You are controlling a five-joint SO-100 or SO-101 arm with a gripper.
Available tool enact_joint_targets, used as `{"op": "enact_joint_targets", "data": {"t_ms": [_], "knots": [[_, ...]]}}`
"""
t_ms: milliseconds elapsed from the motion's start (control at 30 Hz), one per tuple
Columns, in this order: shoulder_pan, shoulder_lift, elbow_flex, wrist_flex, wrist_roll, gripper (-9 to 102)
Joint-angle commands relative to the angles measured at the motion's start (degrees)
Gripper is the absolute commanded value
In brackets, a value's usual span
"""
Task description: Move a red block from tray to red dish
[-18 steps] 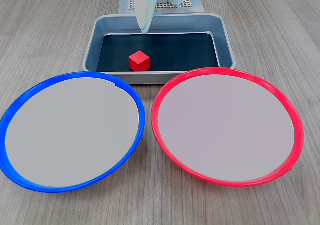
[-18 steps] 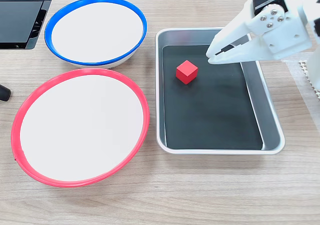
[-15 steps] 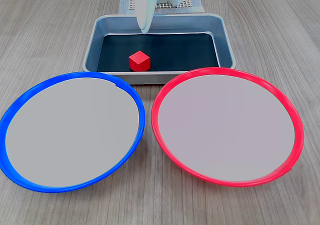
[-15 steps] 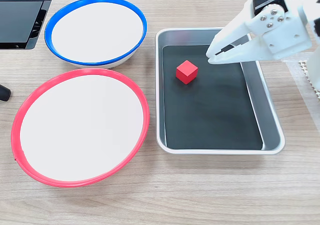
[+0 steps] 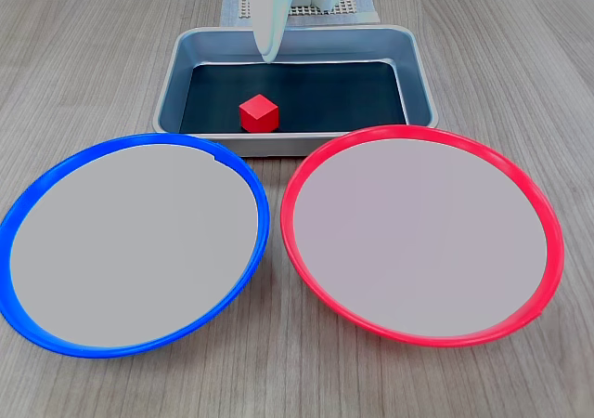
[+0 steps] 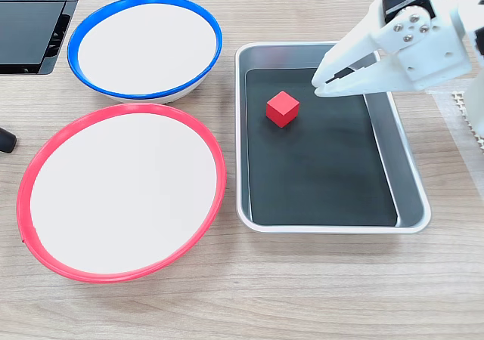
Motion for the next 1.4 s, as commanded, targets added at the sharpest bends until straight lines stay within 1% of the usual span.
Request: {"op": "enact_joint_targets", "data": {"t_ms": [0,733,767,867,933,967,1000,1067,1133,1233,1333,1367], "knots": [[-0.4,1.4,0.1,0.3,-0.4,0],[-0.1,1.4,0.1,0.4,-0.5,1],[-0.6,1.4,0.1,-0.7,-2.4,2],[0.4,-0.8,-3.2,-1.2,-14.2,0],[-0.4,-6.5,-7.5,-1.9,-31.8,0],[-0.5,-13.4,-12.0,-2.4,-45.8,0],[0.4,-17.2,-14.6,-2.3,-48.5,0],[2.2,-25.8,-20.3,-1.6,-50.0,0],[2.0,-35.4,-26.6,0.8,-53.8,0],[1.2,-48.3,-34.5,1.1,-54.0,1],[1.2,-60.3,-41.0,1.5,-54.0,7],[1.2,-63.4,-42.3,1.4,-54.0,11]]}}
